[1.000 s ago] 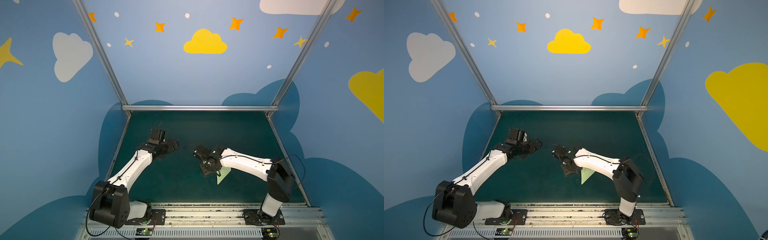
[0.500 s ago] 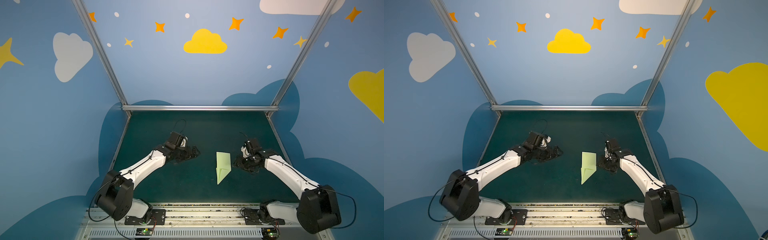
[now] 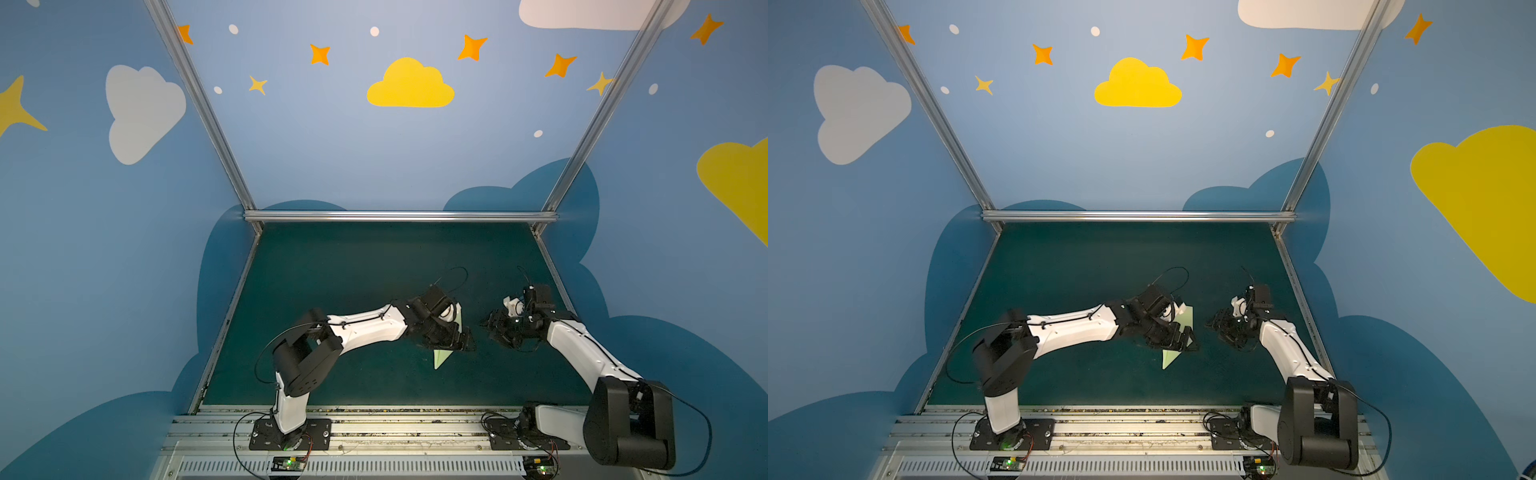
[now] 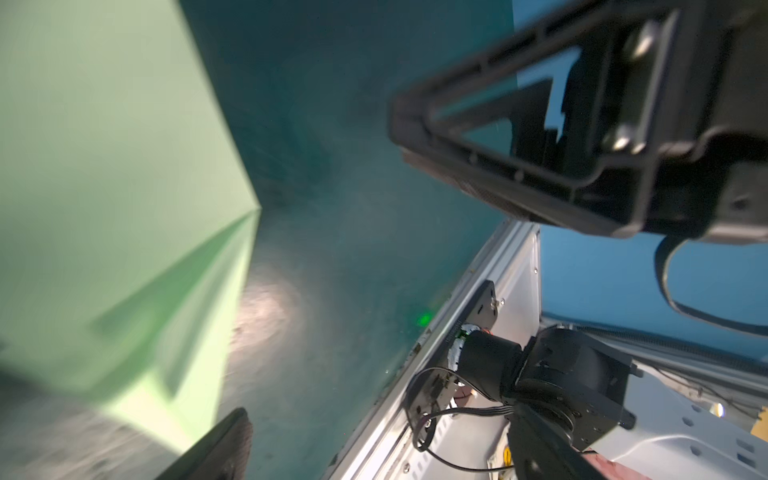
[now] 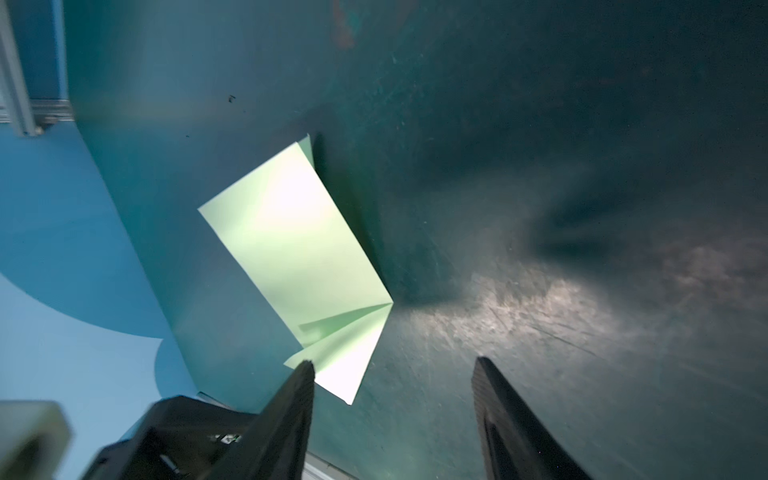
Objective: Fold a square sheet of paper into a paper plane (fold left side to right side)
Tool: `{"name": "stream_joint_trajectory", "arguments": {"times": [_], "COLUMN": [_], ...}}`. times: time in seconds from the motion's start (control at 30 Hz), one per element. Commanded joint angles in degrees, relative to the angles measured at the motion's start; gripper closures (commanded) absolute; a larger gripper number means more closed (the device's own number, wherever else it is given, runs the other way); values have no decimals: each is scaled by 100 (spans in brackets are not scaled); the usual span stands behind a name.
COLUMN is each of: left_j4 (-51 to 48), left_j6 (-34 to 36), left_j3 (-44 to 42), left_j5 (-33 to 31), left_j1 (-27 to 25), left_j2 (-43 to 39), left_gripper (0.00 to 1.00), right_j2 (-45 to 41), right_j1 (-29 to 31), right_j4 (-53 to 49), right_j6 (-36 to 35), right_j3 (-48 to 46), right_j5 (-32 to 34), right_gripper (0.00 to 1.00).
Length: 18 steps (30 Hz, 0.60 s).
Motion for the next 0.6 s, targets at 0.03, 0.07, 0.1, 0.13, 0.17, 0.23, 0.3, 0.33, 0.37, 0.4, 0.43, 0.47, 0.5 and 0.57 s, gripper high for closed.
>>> {"name": "stream_joint_trajectory", "arguments": {"times": [0.03, 0.07, 0.1, 0.13, 0.17, 0.23, 0.3, 0.33, 0.37, 0.4, 0.43, 0.47, 0.5, 0.57], "left_j4": [-126, -169, -210, -261, -281, -293, -272, -254, -249, -270, -284, -293, -293, -295], "left_j6": [74, 111, 149, 190, 212, 250, 272, 280, 292, 323, 352, 376, 397, 449], "left_j3": [342, 403, 477, 535, 563, 565, 524, 510, 499, 488, 482, 469, 445, 399], "left_j5": [88, 104, 118, 107, 109, 76, 83, 99, 108, 114, 119, 135, 145, 159], "left_j1": [81, 98, 127, 155, 195, 277, 377, 438, 479, 519, 562, 594, 624, 673], "left_j2": [392, 476, 574, 657, 723, 832, 882, 905, 923, 950, 964, 987, 997, 1025], "left_gripper": [5, 5, 5, 5, 5, 6, 6, 6, 6, 6, 6, 6, 6, 7], "right_j2": [73, 76, 79, 86, 94, 124, 173, 212, 262, 311, 366, 418, 486, 612], "right_j1": [-39, -36, -42, -42, -41, -39, -43, -38, -33, -24, -17, -1, 23, 109], "right_j4": [199, 215, 226, 227, 235, 262, 326, 385, 452, 557, 654, 746, 854, 1039], "right_j6": [-80, -80, -80, -88, -97, -106, -107, -104, -84, -57, -24, 2, 37, 124], "right_j3": [-46, -45, -46, -45, -42, -44, -237, -277, -317, -363, -417, -461, -497, -561], "right_j5": [-375, -392, -417, -425, -438, -485, -569, -621, -682, -765, -829, -863, -927, -996], "right_gripper": [40, 40, 40, 40, 40, 40, 40, 40, 41, 42, 43, 44, 46, 48]}}
